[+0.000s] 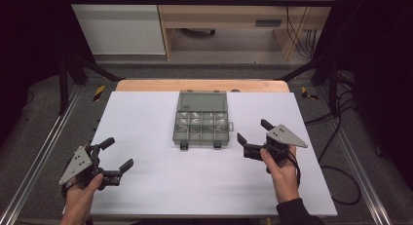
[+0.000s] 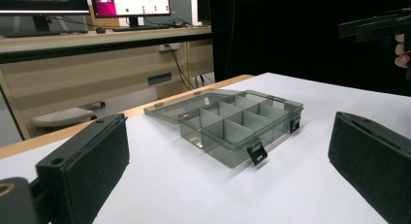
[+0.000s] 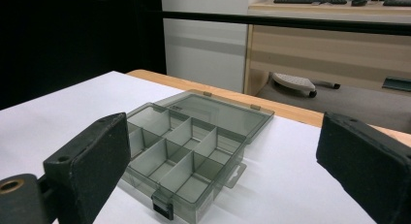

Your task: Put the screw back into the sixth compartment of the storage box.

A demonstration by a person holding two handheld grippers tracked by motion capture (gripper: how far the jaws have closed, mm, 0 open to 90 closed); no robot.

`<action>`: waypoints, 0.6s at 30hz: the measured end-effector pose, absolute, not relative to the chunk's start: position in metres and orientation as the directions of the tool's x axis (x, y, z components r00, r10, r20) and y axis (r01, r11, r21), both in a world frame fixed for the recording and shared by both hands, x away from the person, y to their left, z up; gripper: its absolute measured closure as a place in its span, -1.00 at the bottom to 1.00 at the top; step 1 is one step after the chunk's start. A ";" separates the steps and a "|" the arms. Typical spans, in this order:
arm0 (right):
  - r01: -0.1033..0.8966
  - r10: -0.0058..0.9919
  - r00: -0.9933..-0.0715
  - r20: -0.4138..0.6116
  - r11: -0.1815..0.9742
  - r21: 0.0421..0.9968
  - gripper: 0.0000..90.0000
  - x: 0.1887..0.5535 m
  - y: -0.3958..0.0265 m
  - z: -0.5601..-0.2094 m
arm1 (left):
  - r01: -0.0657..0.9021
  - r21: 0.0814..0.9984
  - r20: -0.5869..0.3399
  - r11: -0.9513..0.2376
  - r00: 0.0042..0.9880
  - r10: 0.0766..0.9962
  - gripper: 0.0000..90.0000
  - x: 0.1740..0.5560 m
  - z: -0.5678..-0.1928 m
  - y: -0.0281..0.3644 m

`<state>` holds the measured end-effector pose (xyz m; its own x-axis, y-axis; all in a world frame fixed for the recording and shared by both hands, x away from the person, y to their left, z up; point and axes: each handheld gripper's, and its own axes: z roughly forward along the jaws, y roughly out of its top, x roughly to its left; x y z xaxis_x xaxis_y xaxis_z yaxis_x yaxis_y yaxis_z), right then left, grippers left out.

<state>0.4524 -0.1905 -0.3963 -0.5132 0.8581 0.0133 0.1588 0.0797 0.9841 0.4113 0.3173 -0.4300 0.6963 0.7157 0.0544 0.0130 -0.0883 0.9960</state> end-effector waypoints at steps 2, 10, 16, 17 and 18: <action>0.159 0.862 -0.507 0.007 0.085 0.984 -0.88 0.451 -0.193 -0.396 | 0.013 0.996 0.055 -0.089 0.696 0.716 -0.98 0.411 -0.430 0.317; 0.149 0.866 -0.499 0.003 0.082 0.985 -0.88 0.446 -0.200 -0.396 | 0.012 0.996 0.058 -0.092 0.696 0.716 -0.98 0.411 -0.430 0.318; 0.148 0.869 -0.495 0.005 0.079 0.986 -0.87 0.441 -0.206 -0.399 | 0.011 0.996 0.056 -0.088 0.696 0.716 -0.98 0.411 -0.430 0.318; 0.151 0.870 -0.494 0.007 0.077 0.986 -0.87 0.440 -0.207 -0.399 | 0.011 0.996 0.058 -0.091 0.696 0.716 -0.98 0.411 -0.430 0.318; 0.149 0.872 -0.490 0.006 0.077 0.986 -0.87 0.440 -0.208 -0.400 | 0.011 0.996 0.058 -0.091 0.696 0.716 -0.98 0.411 -0.430 0.318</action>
